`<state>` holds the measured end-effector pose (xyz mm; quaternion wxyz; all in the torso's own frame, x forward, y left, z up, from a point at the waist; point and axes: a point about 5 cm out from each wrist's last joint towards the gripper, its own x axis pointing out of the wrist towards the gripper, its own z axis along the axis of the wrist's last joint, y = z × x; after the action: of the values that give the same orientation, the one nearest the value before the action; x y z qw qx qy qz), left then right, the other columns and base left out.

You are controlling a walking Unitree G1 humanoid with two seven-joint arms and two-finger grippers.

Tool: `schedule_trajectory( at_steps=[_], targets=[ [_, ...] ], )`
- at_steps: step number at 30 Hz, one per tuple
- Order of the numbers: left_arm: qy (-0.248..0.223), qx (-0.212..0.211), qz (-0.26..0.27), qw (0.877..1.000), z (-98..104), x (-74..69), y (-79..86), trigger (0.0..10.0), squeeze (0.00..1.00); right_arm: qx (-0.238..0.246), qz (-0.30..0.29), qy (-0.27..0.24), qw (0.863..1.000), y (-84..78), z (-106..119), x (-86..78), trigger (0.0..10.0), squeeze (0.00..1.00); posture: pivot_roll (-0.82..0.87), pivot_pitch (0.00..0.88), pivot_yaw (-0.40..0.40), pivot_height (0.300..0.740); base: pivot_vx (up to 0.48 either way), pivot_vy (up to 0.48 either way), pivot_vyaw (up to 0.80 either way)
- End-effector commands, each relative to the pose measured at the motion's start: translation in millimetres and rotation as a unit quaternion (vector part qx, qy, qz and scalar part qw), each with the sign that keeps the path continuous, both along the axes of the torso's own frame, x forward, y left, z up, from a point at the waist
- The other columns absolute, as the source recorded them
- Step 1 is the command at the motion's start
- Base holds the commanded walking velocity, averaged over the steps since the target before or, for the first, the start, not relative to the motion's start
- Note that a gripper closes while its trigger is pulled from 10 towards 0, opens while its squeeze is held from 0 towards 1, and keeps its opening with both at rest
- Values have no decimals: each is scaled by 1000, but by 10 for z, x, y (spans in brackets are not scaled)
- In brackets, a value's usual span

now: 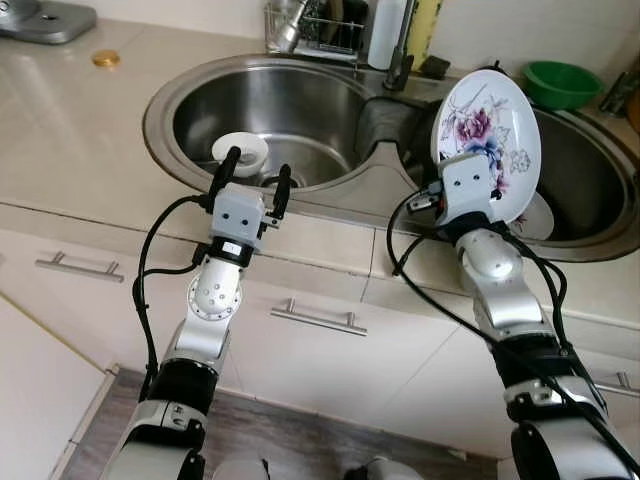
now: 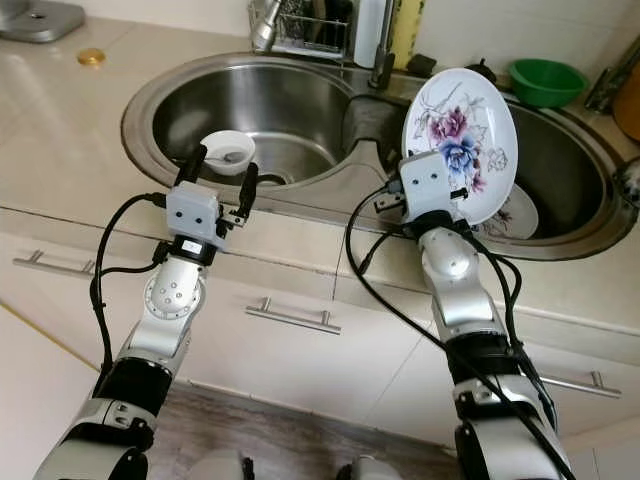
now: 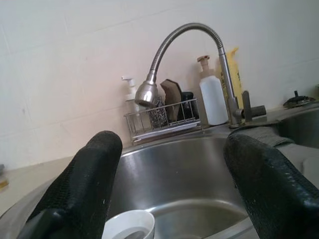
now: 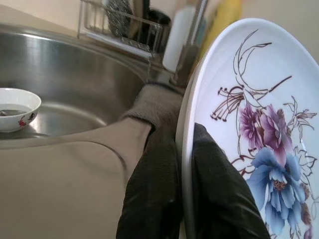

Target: Kitchen organization

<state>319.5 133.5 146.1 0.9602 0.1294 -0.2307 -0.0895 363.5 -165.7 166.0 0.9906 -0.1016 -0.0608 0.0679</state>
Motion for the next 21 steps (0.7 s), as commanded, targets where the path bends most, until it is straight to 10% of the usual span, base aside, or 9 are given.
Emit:
schedule_trajectory(
  at_steps=[1,14,15,16,21],
  targets=[
    [1,2,-8,1000,1,5,-41,10000,0,23,-9,30,999,-67,-48,37,10000,0,89,0,-52,740,0,0,0],
    [1,3,-9,1000,0,0,-46,10000,0,93,-43,157,982,-261,-235,224,10000,0,103,0,-58,740,0,0,0],
    [2,3,-9,1000,-1,-1,-44,10000,0,106,-51,164,979,-284,-260,221,10000,67,104,0,-59,740,0,0,0],
    [2,4,-8,1000,-1,-3,-43,10000,0,115,-60,169,977,-312,-282,217,10000,984,106,0,-59,740,0,0,0],
    [4,4,-8,1000,-8,-6,-34,10000,0,120,-73,153,978,-363,-259,222,10000,1000,104,0,-56,740,0,0,0]
  ],
)
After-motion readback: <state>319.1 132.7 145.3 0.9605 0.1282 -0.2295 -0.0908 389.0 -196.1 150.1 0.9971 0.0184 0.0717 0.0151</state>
